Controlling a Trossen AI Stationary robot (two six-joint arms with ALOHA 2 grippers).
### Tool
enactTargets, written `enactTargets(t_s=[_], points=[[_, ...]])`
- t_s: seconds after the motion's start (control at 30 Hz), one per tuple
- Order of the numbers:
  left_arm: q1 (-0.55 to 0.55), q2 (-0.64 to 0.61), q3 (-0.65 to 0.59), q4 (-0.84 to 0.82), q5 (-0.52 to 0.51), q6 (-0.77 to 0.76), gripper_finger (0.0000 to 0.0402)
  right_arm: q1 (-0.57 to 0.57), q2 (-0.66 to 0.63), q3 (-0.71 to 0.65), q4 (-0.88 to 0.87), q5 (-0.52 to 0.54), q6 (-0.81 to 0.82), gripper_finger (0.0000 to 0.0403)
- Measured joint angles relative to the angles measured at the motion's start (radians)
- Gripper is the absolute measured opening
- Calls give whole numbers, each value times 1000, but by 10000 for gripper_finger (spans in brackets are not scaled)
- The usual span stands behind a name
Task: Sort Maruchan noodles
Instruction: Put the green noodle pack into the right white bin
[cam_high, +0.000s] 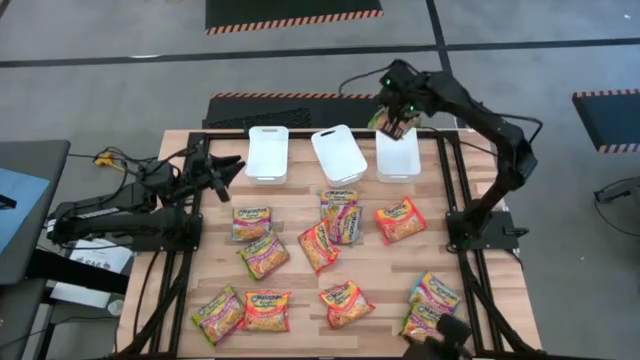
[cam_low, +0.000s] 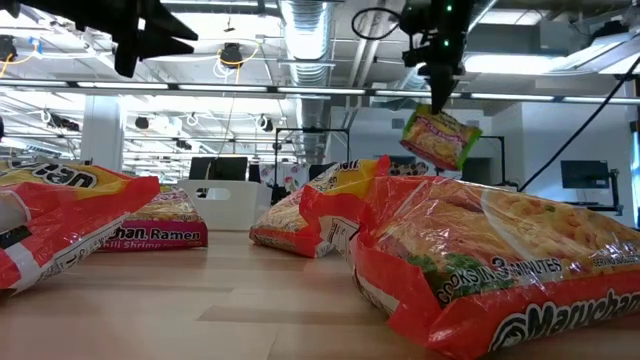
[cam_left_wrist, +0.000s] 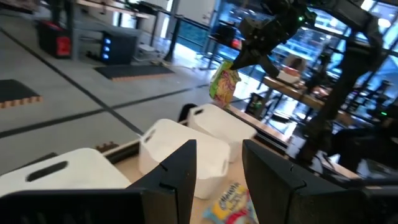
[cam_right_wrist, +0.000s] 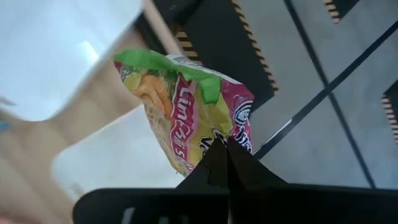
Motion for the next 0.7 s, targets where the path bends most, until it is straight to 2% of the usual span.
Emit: enactTargets(t_s=[0.3, 0.7], points=[[0, 0, 0, -1, -59, 17, 114, -109, 54, 0, 37, -15, -127, 2], [0, 0, 0, -9, -82, 14, 114, -90, 170, 0, -11, -8, -199, 4]])
